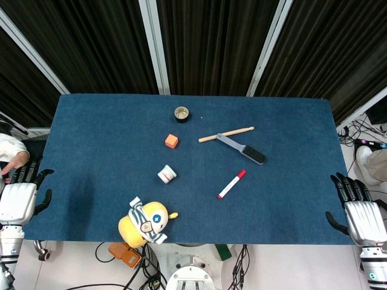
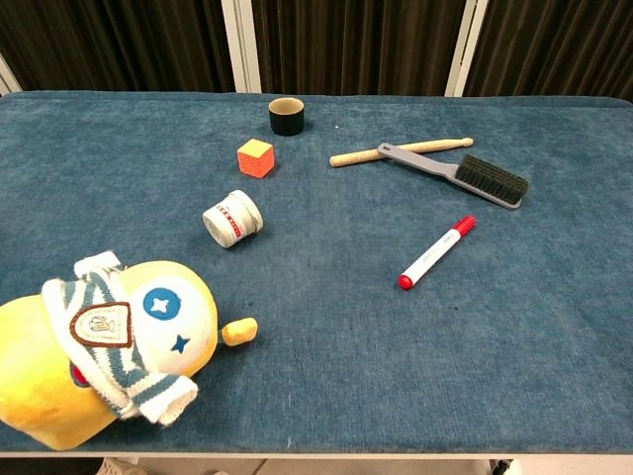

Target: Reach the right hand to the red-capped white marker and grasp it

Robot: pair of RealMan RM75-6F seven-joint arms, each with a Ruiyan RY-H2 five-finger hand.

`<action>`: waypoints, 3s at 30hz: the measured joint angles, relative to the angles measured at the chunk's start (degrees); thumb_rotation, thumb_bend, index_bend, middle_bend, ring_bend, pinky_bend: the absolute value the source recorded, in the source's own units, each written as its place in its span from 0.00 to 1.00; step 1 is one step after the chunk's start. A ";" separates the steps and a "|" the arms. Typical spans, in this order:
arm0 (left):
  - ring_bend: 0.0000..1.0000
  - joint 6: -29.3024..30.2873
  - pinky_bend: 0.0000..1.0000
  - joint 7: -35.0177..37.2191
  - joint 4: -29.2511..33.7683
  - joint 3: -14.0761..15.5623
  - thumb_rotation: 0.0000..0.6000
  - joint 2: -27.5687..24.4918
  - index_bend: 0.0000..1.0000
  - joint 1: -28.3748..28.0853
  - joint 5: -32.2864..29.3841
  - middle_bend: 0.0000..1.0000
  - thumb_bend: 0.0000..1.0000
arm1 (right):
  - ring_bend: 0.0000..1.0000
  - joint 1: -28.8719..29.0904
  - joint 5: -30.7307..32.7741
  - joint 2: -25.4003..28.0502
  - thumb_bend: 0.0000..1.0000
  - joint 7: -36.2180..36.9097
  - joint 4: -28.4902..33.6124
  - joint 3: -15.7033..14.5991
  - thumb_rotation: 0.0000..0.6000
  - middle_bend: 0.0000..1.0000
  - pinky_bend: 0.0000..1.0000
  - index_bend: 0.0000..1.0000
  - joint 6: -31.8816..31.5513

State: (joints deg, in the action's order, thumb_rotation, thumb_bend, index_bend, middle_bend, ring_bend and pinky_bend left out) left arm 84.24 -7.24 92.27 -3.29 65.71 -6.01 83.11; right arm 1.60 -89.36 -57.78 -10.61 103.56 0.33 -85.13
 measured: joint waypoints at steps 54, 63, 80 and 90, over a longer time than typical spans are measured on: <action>0.00 0.45 0.12 -0.19 -0.51 -0.59 1.00 0.15 0.26 0.11 -0.62 0.00 0.45 | 0.15 36.29 8.71 -22.28 0.41 6.14 -18.15 8.31 1.00 0.11 0.14 0.43 41.24; 0.00 0.37 0.12 -0.23 -0.58 -0.60 1.00 0.17 0.26 0.06 -0.67 0.00 0.45 | 0.15 38.64 10.38 -25.17 0.41 6.42 -20.86 6.70 1.00 0.11 0.14 0.47 44.02; 0.00 0.19 0.12 -0.14 -0.47 -0.73 1.00 0.06 0.26 0.07 -1.14 0.00 0.45 | 0.15 41.38 12.40 -29.40 0.41 8.47 -27.06 5.15 1.00 0.11 0.14 0.55 46.53; 0.00 0.20 0.12 -0.12 -0.45 -0.64 1.00 0.10 0.26 0.13 -1.12 0.00 0.45 | 0.16 41.84 11.93 -29.89 0.45 10.64 -28.13 4.94 1.00 0.10 0.14 0.69 45.49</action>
State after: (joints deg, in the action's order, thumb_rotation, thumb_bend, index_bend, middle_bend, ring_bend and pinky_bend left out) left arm 84.45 -7.36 91.82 -3.93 65.81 -5.89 81.99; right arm 43.45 -77.42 -87.67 0.03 75.42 5.27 -39.63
